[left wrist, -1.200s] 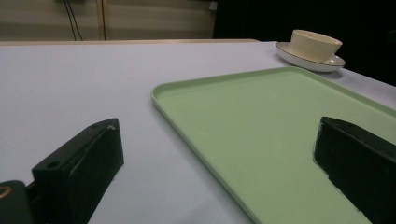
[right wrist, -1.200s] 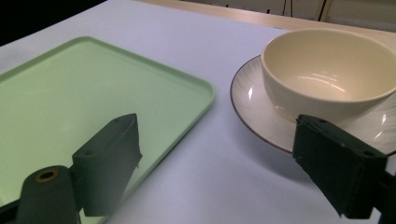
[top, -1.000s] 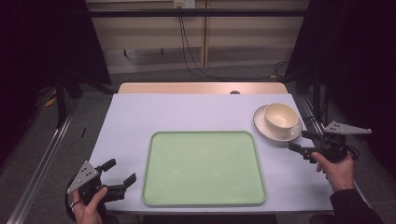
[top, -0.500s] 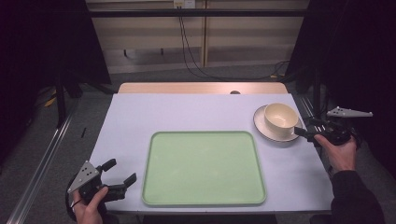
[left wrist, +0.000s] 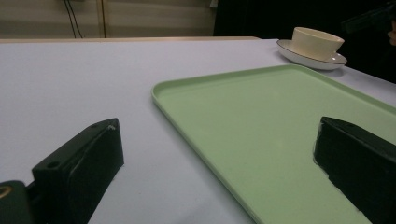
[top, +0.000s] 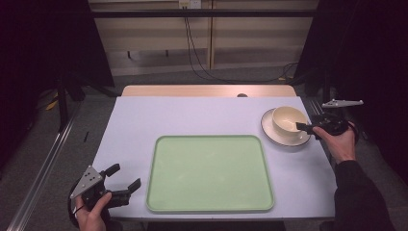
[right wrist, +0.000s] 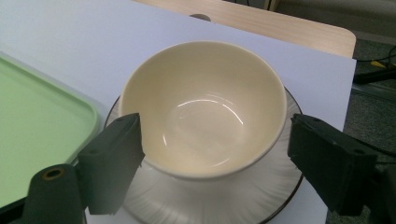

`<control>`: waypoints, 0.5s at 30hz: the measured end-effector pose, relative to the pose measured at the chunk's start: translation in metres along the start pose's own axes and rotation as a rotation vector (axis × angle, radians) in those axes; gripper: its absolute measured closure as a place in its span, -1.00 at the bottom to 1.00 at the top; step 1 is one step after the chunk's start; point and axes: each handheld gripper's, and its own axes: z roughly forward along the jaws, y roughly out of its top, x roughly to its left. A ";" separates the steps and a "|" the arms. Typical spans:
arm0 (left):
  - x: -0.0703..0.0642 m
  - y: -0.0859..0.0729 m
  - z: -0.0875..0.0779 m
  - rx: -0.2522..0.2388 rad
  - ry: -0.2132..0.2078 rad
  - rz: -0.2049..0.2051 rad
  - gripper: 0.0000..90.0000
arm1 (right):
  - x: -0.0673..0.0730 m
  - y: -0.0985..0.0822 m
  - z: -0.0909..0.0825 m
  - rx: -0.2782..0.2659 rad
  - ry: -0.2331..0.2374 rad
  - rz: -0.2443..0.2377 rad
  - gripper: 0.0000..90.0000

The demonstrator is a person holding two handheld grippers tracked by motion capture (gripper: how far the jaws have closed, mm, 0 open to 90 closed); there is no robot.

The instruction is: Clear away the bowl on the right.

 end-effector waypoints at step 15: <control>0.000 0.000 0.001 0.001 -0.004 -0.006 -0.96 | -0.015 -0.001 0.041 0.126 -0.066 0.069 -0.54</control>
